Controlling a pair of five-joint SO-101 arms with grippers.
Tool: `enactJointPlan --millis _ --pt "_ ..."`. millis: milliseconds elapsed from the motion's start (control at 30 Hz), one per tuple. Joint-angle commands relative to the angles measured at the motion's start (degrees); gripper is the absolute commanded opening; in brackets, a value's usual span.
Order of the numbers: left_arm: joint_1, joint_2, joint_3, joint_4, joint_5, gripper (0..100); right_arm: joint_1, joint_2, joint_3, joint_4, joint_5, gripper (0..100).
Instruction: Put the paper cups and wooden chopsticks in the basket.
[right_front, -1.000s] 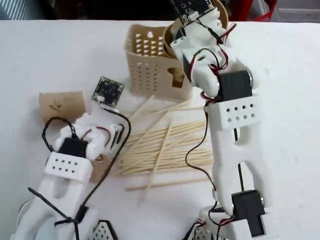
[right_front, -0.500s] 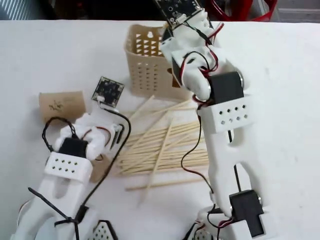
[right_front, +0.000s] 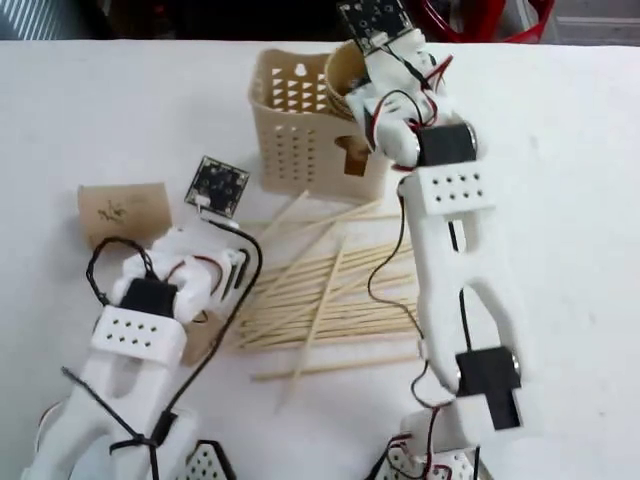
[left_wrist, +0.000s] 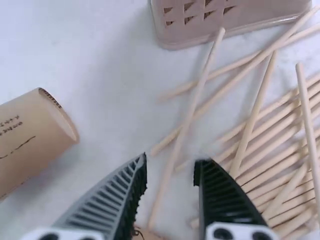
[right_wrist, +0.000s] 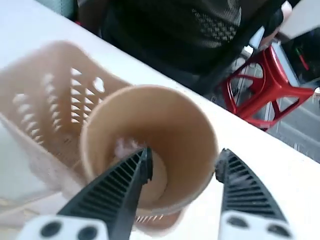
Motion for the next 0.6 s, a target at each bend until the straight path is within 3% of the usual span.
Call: enactJointPlan --millis 0,233,567 --pt "0.6 -1.5 -0.4 -1.4 0.4 17 2.2 3.1 1.8 -3.5 0.6 21.6" --pt "0.6 -1.5 0.0 -2.5 0.4 17 3.4 7.2 1.8 -3.7 0.6 21.8" --pt "0.1 -1.8 -0.5 -2.5 0.4 17 3.6 -7.8 2.0 -0.3 0.6 21.7"
